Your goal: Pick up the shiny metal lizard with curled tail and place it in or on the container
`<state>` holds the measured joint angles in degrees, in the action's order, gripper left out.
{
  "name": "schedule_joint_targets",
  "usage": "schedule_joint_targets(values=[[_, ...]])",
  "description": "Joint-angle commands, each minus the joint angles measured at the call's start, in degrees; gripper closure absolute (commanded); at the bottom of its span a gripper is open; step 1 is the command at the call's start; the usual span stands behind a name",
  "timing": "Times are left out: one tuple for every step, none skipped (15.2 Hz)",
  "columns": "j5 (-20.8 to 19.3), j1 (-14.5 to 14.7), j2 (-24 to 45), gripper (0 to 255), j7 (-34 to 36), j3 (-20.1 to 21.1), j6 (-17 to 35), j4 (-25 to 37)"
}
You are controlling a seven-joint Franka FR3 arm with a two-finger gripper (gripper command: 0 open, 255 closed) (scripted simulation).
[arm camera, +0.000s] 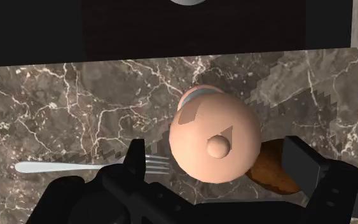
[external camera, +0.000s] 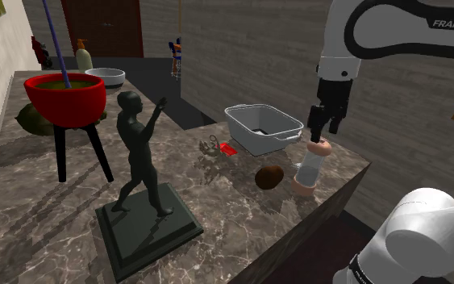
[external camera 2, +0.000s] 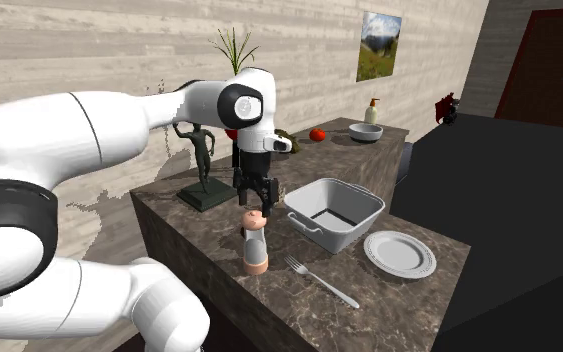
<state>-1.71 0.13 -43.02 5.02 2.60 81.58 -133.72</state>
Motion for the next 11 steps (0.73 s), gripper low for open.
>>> schedule_joint_targets(values=[[0.0,0.0,0.0,0,0.0,0.0,0.0,0.0],[0.3,0.3,1.6,0,0.0,0.3,1.7,0.3],[0.7,0.6,3.3,0,0.0,0.6,3.3,0.6],[1.0,0.9,4.9,0,-0.1,0.8,5.0,1.0],[1.2,1.1,6.6,0,-0.1,1.1,6.5,1.5],[1.5,1.4,8.3,0,-0.1,1.4,8.1,2.1],[1.7,1.7,10.1,0,-0.2,1.7,9.6,2.7],[2.0,1.9,11.9,0,-0.2,2.0,11.0,3.4],[2.2,2.2,13.6,0,-0.2,2.3,12.4,4.2],[2.4,2.4,15.4,0,-0.3,2.6,13.7,5.0],[2.5,2.6,17.2,0,-0.3,2.9,15.0,5.9]])
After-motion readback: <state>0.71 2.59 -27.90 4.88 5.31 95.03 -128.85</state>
